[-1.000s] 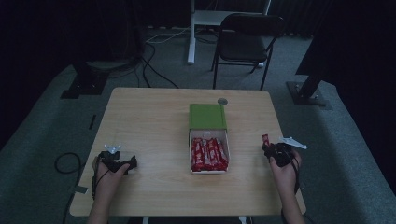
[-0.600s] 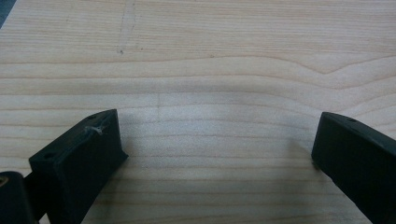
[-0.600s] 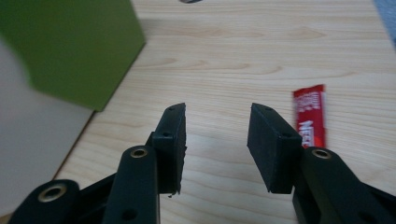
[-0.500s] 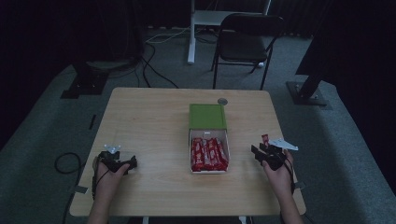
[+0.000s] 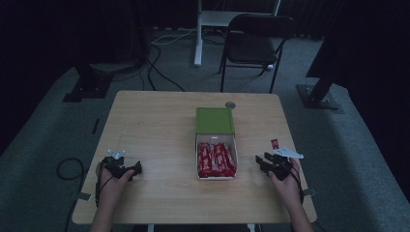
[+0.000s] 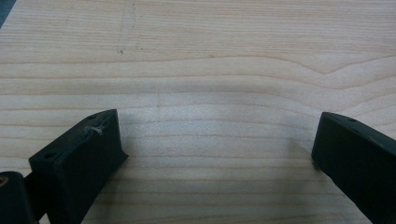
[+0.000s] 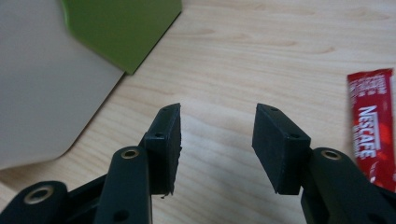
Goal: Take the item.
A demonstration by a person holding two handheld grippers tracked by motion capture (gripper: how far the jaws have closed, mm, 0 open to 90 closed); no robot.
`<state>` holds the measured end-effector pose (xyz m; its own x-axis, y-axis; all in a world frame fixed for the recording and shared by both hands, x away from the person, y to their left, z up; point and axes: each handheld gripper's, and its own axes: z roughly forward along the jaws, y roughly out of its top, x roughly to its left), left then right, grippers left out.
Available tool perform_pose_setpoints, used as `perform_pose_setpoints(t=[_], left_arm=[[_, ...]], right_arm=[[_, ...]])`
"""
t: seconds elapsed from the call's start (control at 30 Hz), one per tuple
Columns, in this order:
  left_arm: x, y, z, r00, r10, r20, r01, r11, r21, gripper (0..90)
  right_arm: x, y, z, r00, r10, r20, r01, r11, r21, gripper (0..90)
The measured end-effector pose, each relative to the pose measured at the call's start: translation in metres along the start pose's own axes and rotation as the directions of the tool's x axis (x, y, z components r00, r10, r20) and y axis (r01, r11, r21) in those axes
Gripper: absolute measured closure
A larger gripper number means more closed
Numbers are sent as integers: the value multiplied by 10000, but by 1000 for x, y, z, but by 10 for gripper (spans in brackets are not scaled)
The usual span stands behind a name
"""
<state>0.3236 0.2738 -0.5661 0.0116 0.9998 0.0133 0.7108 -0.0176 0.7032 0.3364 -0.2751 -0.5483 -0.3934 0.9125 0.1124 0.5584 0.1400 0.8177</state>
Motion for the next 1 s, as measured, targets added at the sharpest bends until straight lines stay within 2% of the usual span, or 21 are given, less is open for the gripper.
perform_pose_setpoints(t=[0.17,0.23,0.53,1.0], left_arm=[[0,0,0,10000,2,-1,-2,10000,2,25],[0,0,0,10000,3,0,-3,10000,1,25],[0,0,0,10000,2,-1,-2,10000,0,25],[0,0,0,10000,3,0,-3,10000,3,24]], right_arm=[[2,-6,3,9997,-139,-182,140,9999,65,481],[3,-9,6,9993,-342,-159,343,9994,52,453],[8,-15,14,9983,-503,-305,514,9981,336,405],[12,-15,21,9940,-1067,-259,1087,9891,993,345]])
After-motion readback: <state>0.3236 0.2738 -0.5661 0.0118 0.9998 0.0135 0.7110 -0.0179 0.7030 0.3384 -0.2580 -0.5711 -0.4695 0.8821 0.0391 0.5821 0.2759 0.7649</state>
